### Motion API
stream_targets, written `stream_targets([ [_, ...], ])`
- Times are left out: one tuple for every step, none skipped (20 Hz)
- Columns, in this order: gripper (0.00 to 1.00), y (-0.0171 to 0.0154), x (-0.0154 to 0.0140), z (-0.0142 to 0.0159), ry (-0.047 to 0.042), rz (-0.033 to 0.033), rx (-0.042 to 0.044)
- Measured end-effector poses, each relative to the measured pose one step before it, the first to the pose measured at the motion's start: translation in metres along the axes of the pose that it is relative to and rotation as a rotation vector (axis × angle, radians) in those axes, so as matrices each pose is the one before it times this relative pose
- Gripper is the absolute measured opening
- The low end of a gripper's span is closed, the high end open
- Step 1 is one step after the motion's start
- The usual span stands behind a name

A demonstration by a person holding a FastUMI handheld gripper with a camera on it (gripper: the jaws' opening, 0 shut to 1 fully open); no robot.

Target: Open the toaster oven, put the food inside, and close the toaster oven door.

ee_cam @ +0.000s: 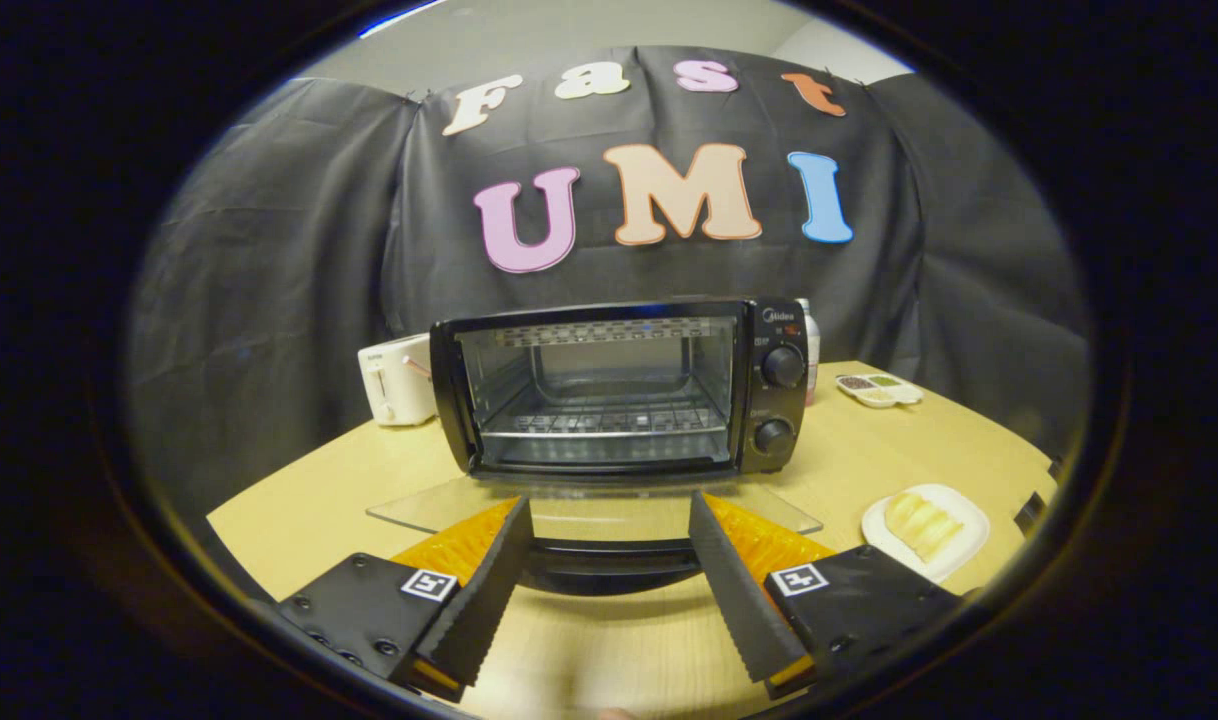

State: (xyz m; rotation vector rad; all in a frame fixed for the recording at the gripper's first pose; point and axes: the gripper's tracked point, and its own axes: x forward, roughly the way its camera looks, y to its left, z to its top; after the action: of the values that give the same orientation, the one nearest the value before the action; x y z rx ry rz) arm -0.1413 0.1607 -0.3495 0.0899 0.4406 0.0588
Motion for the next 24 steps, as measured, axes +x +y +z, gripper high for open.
stream_targets([
  [0.98,-0.00046,-0.00031,-0.00422,0.01128,0.00055,0.00041],
  [0.98,-0.00061,-0.00023,-0.00438,0.01244,0.00014,0.00321],
  [0.98,-0.00058,-0.00047,-0.00585,0.01399,0.00035,0.00166],
  [0.98,-0.00041,0.00097,-0.00457,0.01406,-0.00113,0.00236],
  [0.98,-0.00081,0.00121,-0.00506,0.01414,-0.00081,-0.00103],
  [0.97,-0.0006,0.00062,-0.00578,0.01379,-0.00133,0.00035],
  [0.97,-0.00068,0.00119,-0.00418,0.01315,-0.00095,-0.00019],
  [0.97,0.00015,-0.00025,-0.00414,0.009,-0.00018,-0.0011],
  [0.97,0.00005,-0.00074,0.00006,-0.00294,0.00074,-0.00042],
  [0.97,-0.00077,-0.00122,0.00234,-0.00767,-0.00033,0.00179],
  [0.97,-0.00127,0.0011,-0.0018,0.00343,-0.00126,0.00073],
  [0.97,0.00006,-0.00007,-0.00091,-0.00057,-0.00083,-0.00252],
  [0.97,0.00046,-0.00019,0.00156,-0.00548,0.00096,-0.00287],
  [0.97,-0.00051,0.0007,-0.00106,0.00155,0.00059,0.00137],
  [0.97,-0.00025,0.00052,0.0009,0.00225,0.00142,0.003],
  [0.97,-0.00028,-0.00082,0.00115,-0.00192,0.00142,0.00156],
  [0.97,-0.00042,0.00021,0.00167,-0.00437,0.00385,0.00408],
  [0.97,-0.00007,0.00018,0.00057,-0.00179,0.00757,0.00718],
  [0.97,-0.00187,0.00054,0.00305,-0.00368,0.00368,0.00981],
  [0.97,-0.0045,0.00061,0.0037,-0.0066,0.00057,0.01331],
  [0.97,-0.00505,0.00128,0.00705,-0.01121,-0.00469,0.00734],
  [0.96,-0.00812,0.00175,0.00876,-0.01801,-0.01986,-0.00266],
  [0.96,-0.0129,0.00121,0.00992,-0.02366,-0.02823,-0.00709],
  [0.96,-0.01377,0.00257,0.00939,-0.0211,-0.02887,-0.00535],
])
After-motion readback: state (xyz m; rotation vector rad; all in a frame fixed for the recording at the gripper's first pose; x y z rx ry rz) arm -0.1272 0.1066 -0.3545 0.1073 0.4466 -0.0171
